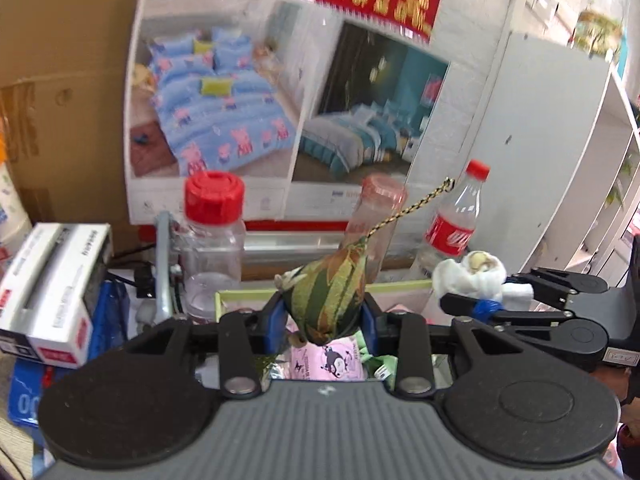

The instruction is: Organize soft objects

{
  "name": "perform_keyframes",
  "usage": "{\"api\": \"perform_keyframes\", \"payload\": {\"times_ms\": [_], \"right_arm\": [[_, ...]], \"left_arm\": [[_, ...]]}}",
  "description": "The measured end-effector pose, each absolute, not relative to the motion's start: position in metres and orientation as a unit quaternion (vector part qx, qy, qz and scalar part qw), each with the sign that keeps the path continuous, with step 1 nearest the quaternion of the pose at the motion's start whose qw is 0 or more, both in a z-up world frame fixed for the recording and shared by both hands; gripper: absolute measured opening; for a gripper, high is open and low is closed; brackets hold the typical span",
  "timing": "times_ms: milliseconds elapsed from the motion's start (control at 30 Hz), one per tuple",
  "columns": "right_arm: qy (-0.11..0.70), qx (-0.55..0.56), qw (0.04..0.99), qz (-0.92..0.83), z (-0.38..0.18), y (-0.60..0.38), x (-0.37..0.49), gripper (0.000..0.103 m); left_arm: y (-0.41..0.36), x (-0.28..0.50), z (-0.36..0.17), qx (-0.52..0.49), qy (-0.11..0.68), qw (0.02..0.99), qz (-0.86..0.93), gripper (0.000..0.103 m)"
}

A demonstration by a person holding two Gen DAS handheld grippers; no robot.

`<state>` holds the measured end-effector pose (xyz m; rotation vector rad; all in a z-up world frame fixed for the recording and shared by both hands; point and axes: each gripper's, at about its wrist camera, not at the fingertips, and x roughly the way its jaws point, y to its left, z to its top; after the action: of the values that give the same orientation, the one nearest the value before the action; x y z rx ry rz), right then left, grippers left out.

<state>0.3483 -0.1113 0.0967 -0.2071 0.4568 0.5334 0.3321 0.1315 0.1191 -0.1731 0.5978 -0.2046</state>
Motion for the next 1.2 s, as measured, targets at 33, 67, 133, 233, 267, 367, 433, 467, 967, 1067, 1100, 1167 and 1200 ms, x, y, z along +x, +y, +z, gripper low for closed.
{"api": "perform_keyframes", "payload": {"times_ms": [33, 67, 133, 233, 267, 367, 433, 467, 967, 1067, 1100, 1167, 1200], "right_arm": [[0.237, -0.098, 0.930, 0.265, 0.086, -0.108, 0.355, 0.029], [0.248, -0.096, 0.926, 0.267, 0.077, -0.106, 0.361, 0.030], [0.269, -0.098, 0.919, 0.270, 0.059, -0.101, 0.370, 0.030], [0.286, -0.105, 0.913, 0.272, 0.042, -0.095, 0.378, 0.030], [0.289, -0.106, 0.911, 0.273, 0.039, -0.094, 0.380, 0.031], [0.293, -0.108, 0.910, 0.273, 0.035, -0.090, 0.382, 0.033], [0.293, -0.111, 0.910, 0.273, 0.032, -0.088, 0.384, 0.034], [0.293, -0.111, 0.909, 0.273, 0.031, -0.088, 0.384, 0.035], [0.227, -0.075, 0.946, 0.219, 0.073, -0.103, 0.351, 0.047], [0.227, -0.075, 0.946, 0.217, 0.076, -0.108, 0.333, 0.048], [0.228, -0.073, 0.946, 0.217, 0.077, -0.109, 0.326, 0.049], [0.228, -0.068, 0.948, 0.212, 0.079, -0.114, 0.309, 0.049], [0.227, -0.067, 0.949, 0.208, 0.080, -0.117, 0.299, 0.049]], "left_arm": [[0.128, 0.339, 0.109, -0.078, 0.303, 0.945, -0.097, 0.036], [0.125, 0.345, 0.099, -0.069, 0.313, 0.943, -0.091, 0.036], [0.119, 0.356, 0.078, -0.050, 0.330, 0.939, -0.079, 0.036], [0.115, 0.371, 0.057, -0.036, 0.347, 0.935, -0.067, 0.036], [0.114, 0.373, 0.053, -0.031, 0.348, 0.935, -0.065, 0.036], [0.113, 0.376, 0.045, -0.018, 0.347, 0.936, -0.056, 0.037], [0.113, 0.377, 0.044, -0.017, 0.344, 0.937, -0.052, 0.040], [0.114, 0.377, 0.044, -0.018, 0.343, 0.938, -0.052, 0.048], [0.106, 0.345, 0.081, -0.033, 0.311, 0.949, -0.044, 0.065], [0.103, 0.324, 0.092, -0.030, 0.299, 0.953, -0.049, 0.066], [0.102, 0.315, 0.096, -0.030, 0.295, 0.954, -0.051, 0.066], [0.100, 0.296, 0.103, -0.030, 0.286, 0.956, -0.053, 0.066], [0.100, 0.287, 0.106, -0.031, 0.280, 0.958, -0.054, 0.067]]}}
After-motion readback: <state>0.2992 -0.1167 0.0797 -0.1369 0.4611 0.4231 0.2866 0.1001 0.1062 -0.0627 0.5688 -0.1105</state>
